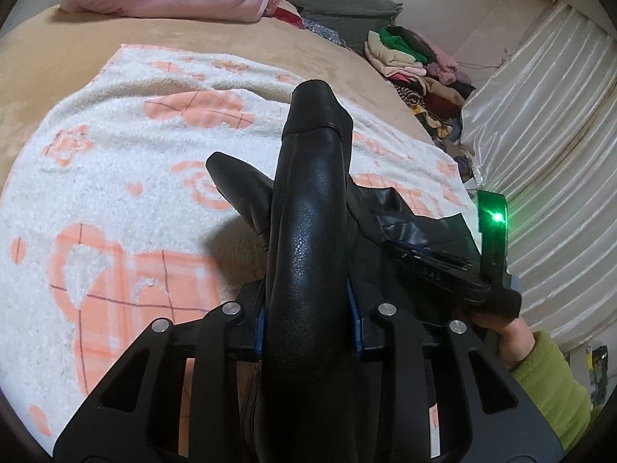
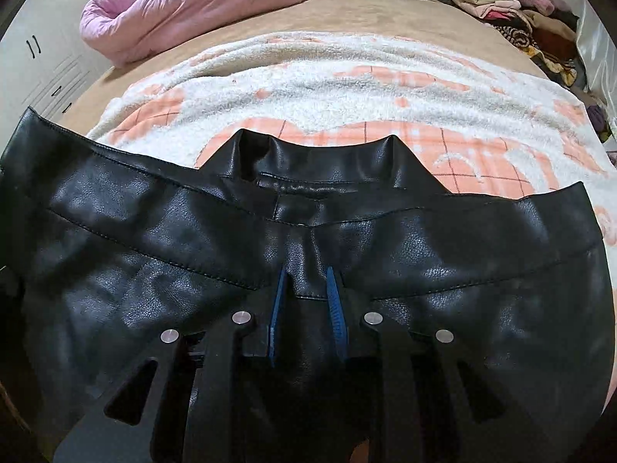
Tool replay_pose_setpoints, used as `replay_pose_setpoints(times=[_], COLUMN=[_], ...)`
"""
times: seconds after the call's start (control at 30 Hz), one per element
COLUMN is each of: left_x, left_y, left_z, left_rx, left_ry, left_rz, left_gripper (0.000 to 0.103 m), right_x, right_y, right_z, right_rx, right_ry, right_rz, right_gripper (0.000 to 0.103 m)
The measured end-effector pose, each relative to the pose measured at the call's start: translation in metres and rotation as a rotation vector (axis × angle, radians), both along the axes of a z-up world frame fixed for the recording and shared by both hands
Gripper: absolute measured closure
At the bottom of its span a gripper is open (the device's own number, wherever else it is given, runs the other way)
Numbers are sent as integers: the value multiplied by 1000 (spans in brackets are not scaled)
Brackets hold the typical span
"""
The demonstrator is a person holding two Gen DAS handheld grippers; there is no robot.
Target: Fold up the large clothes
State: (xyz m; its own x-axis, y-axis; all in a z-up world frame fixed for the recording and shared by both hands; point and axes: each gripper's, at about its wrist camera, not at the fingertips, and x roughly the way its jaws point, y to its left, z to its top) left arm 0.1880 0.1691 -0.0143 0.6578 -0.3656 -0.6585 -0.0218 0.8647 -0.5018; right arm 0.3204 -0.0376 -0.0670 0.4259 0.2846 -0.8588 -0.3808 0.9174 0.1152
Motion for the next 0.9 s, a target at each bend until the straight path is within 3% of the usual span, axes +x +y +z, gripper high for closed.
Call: replay_pose_setpoints(times=[0.13, 0.27, 0.4, 0.53, 0.6, 0.73, 0.83, 0.9], left_x=[-1, -2, -4, -7, -8, -8, -9, -10], left_y=[3, 4, 3, 2, 1, -3, -5, -7], left_z=[-3, -2, 2, 3, 3, 6, 11, 13], left_rx=[-5, -10, -12, -15, -17, -5, 7, 15], left_ry=[11, 6, -4, -8, -7, -6, -9, -5], left_rz=[6, -1, -5, -5, -8, 0, 0, 3], left_gripper=[81, 81, 81, 81, 81, 81, 81, 81], right_x=[-18, -74, -110, -114, -114, -116, -141, -162], right_y=[-17, -39, -49, -48, -45, -43, -53, -53], right_z=[31, 65, 53, 10, -3, 7, 33, 38], right_rx=[80, 141, 136, 76, 73, 64, 128, 107], right_ry=[-38, -124, -80, 27, 18, 4, -60, -79], right_rz=[31, 78, 113, 85, 67, 73, 116, 147], right_gripper=[80, 80, 80, 84, 84, 82, 82, 80])
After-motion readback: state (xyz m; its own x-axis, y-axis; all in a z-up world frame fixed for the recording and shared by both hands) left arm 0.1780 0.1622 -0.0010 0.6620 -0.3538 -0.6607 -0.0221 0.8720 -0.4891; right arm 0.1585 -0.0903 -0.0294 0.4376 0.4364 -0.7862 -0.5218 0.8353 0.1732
